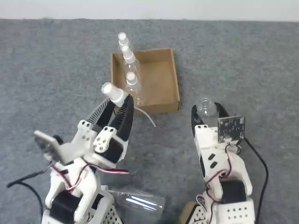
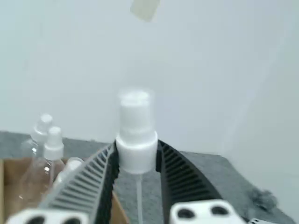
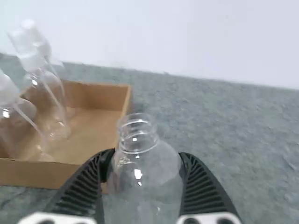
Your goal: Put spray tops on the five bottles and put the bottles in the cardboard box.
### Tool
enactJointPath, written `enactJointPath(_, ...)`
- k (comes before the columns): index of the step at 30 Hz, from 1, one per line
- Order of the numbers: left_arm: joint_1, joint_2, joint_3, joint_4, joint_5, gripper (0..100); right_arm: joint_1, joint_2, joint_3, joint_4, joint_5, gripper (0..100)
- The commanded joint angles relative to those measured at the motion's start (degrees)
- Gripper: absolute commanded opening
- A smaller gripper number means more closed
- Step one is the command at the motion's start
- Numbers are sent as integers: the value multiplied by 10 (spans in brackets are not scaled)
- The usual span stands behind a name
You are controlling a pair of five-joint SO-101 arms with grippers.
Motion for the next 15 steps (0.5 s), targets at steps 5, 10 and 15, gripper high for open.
enactJointPath(5,-2,-12,16,-65,57,11,-30,-21,-4,-15,10,13)
enactJointPath(10,-10,-12,16,-64,123,11,-63,-21,0,-13,20,13)
enactJointPath(15,-42,-12,15,-65,170,11,-114,-21,20,-15,83,13)
